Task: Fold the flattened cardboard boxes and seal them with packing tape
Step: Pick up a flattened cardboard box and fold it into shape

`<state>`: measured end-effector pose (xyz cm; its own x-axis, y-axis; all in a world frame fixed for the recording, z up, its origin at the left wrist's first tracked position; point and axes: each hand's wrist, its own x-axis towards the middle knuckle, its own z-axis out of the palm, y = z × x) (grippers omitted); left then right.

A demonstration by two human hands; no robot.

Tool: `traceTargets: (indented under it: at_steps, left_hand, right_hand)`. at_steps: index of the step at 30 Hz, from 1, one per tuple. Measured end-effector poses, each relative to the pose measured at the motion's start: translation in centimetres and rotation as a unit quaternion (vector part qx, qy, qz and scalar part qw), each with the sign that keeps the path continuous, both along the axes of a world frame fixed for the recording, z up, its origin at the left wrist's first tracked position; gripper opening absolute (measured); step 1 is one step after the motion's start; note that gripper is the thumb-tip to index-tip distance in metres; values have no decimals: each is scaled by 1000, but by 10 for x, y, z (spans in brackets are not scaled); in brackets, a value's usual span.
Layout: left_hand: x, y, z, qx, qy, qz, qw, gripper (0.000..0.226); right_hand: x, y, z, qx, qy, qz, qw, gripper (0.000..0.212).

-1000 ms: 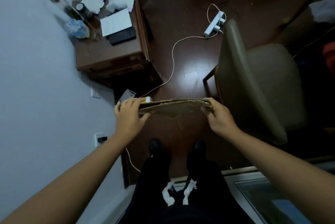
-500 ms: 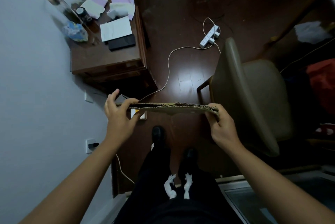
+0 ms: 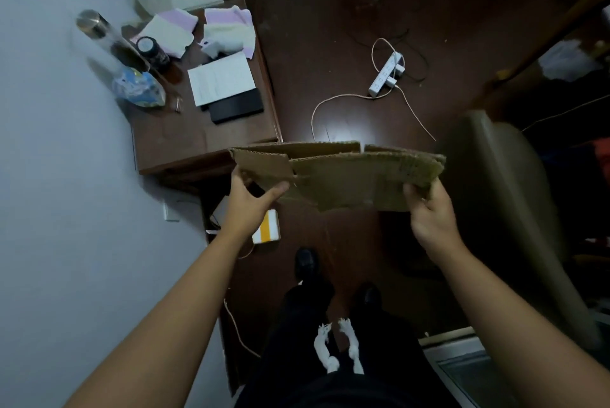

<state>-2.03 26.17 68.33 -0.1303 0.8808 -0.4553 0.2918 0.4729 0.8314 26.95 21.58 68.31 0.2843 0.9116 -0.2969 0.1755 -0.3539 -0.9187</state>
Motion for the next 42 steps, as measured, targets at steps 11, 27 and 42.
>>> traceTargets:
  at_steps: [11,27,42]
  left_hand:
    - [-5,107,20,86,-7,-10,996,80]
    - [90,286,33,75,77,48,993,79]
    - [204,454,62,66,33,-75,994,73]
  right_hand:
    - [-7,115,39,-9,-73,-88,993,26]
    - [75,299,25,-92,-135,5,987,77]
    - [187,427,33,-98,-174,-61,978,85]
